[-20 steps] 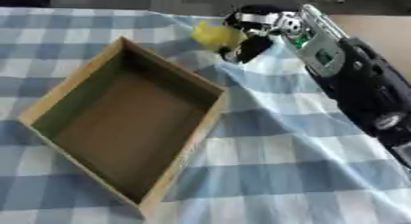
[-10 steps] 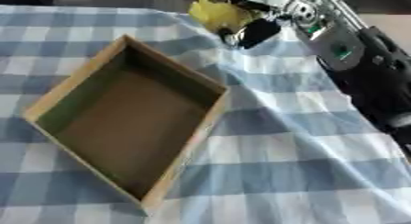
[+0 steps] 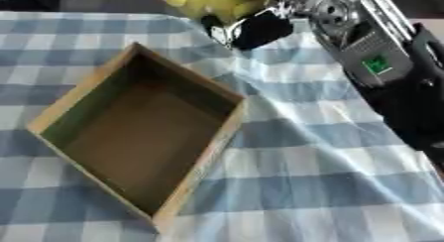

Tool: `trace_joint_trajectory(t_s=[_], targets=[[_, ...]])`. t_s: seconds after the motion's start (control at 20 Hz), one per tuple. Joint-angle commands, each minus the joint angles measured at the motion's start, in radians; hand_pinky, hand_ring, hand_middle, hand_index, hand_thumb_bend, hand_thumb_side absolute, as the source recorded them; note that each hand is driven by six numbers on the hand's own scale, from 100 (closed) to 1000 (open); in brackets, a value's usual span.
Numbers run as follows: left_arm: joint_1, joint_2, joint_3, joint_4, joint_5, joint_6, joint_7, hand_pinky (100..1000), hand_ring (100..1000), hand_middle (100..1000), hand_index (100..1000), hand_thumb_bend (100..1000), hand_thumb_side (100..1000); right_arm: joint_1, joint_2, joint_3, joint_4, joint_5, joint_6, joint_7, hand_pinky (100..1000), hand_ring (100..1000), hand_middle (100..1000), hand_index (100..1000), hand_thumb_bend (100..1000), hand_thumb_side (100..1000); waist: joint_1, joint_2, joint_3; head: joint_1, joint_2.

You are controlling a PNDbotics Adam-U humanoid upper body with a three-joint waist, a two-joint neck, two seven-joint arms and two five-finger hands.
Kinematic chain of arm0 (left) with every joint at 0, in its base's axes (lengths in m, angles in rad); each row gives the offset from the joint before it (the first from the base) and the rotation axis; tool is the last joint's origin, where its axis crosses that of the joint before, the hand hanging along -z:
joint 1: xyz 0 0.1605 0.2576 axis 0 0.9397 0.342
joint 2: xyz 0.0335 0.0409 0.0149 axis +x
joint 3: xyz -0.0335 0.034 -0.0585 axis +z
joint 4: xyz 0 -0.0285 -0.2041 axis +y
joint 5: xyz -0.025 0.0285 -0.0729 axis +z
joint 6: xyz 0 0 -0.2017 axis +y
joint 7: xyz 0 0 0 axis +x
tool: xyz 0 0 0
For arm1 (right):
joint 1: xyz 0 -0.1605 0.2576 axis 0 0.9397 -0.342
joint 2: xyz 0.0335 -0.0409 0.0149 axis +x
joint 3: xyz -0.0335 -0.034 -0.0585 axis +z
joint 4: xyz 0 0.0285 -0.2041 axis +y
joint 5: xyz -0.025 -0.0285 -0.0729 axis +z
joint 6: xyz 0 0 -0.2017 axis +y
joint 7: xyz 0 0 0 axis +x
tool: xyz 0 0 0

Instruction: Pick up objects on the table and place them in the box.

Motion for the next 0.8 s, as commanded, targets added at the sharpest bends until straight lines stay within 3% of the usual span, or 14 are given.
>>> trace_joint_trajectory(t_s=[0.05,0.5,0.8], targets=[[-0.01,0.017,-0.001,-0.018,0.003,-0.002,-0.004,610,558,537,893,100,807,-0.028,0.027,0.016,-0.027,0.023,0.005,0.027,709,592,375,516,100,388,0.003,-0.025,0.002,-0.004,0.005],[-0.011,0.018,-0.002,-0.018,0.008,-0.009,-0.001,610,559,537,892,100,805,-0.045,0.158,0.093,0.037,0.13,-0.018,0.063,706,597,381,517,100,391,0.002,-0.027,0.003,-0.008,0.015],[-0.009,0.019,-0.003,-0.018,0.01,-0.015,0.007,609,559,537,892,100,804,-0.046,0.247,0.125,0.107,0.278,-0.038,0.051,700,609,395,518,100,402,0.001,-0.027,0.001,-0.017,0.023]])
